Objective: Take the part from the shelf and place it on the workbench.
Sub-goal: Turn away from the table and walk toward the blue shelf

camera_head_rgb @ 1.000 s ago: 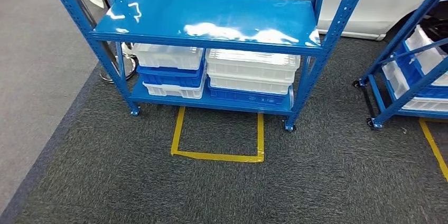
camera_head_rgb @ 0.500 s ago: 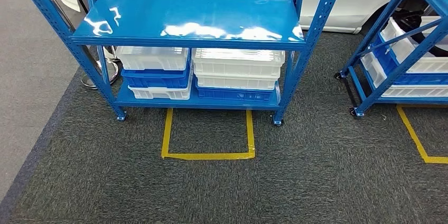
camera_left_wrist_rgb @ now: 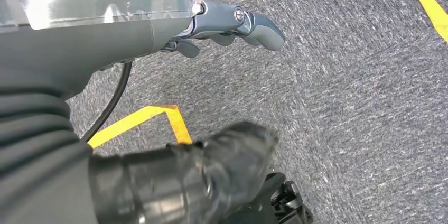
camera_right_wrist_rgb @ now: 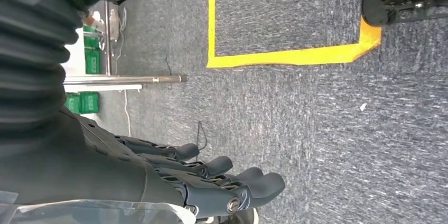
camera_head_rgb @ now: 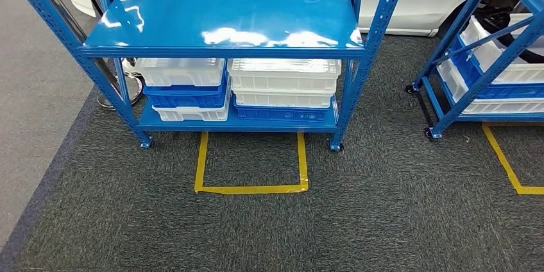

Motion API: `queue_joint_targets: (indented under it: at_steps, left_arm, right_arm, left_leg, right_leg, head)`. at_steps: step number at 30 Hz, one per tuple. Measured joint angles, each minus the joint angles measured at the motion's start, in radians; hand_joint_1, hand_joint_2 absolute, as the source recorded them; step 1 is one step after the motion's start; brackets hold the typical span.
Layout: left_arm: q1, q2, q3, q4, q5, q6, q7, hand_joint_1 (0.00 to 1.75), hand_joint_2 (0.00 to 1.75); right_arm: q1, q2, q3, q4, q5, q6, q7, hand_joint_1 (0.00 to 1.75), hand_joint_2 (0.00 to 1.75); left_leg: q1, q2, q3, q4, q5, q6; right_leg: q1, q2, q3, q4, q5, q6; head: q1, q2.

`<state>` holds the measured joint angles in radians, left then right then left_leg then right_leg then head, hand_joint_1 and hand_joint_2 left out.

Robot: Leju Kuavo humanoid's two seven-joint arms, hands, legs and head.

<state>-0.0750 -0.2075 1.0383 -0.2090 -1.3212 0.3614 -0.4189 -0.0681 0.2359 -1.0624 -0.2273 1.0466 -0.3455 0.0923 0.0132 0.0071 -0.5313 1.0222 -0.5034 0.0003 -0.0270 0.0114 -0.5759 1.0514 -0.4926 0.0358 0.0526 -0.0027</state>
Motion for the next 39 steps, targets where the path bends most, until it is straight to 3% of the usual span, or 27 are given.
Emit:
queue_joint_targets:
  at_steps: [24, 28, 32, 36, 37, 39]
  left_arm:
    - [0.082, 0.073, -0.385, -0.053, 0.513, -0.136, 0.160, 0.00, 1.75]
    - [0.097, 0.086, -0.454, -0.065, 0.602, -0.160, 0.188, 0.00, 0.00]
    - [0.111, 0.099, -0.522, -0.077, 0.691, -0.185, 0.216, 0.00, 0.00]
    - [0.126, 0.112, -0.589, -0.090, 0.778, -0.208, 0.244, 0.00, 0.00]
    - [0.129, 0.116, -0.607, -0.093, 0.800, -0.214, 0.251, 0.00, 0.00]
    - [0.137, 0.122, -0.641, -0.100, 0.844, -0.226, 0.265, 0.00, 0.00]
  right_arm:
    - [0.079, -0.083, 0.395, -0.049, -0.403, 0.136, -0.033, 0.00, 1.75]
    - [0.093, -0.099, 0.466, -0.060, -0.474, 0.159, -0.040, 0.00, 1.75]
    - [0.106, -0.114, 0.536, -0.072, -0.545, 0.182, -0.047, 0.00, 1.75]
    - [0.119, -0.129, 0.604, -0.083, -0.614, 0.204, -0.051, 0.00, 0.00]
    - [0.122, -0.133, 0.622, -0.085, -0.632, 0.210, -0.053, 0.00, 0.00]
    - [0.129, -0.141, 0.657, -0.091, -0.666, 0.221, -0.057, 0.00, 0.87]
  left_leg:
    - [0.000, 0.000, 0.000, 0.000, -0.001, -0.001]
    - [0.000, 0.000, 0.000, 0.000, -0.001, -0.001]
    - [0.000, 0.000, 0.000, 0.000, -0.001, -0.001]
    - [0.000, 0.000, 0.000, 0.000, -0.001, -0.001]
    - [0.000, 0.000, 0.000, 0.000, -0.001, -0.001]
    - [0.000, 0.000, 0.000, 0.000, -0.001, -0.001]
  right_leg:
    - [-0.001, 0.000, 0.002, -0.002, 0.000, 0.000]
    - [-0.001, 0.000, 0.002, -0.002, 0.000, 0.000]
    - [-0.001, 0.000, 0.002, -0.002, 0.000, 0.000]
    - [-0.001, 0.000, 0.002, -0.002, 0.000, 0.000]
    - [-0.001, 0.000, 0.002, -0.002, 0.000, 0.000]
    - [-0.001, 0.000, 0.002, -0.002, 0.000, 0.000]
  head:
    - [0.000, 0.000]
    - [0.000, 0.000]
    - [0.000, 0.000]
    - [0.000, 0.000]
    - [0.000, 0.000]
    - [0.000, 0.000]
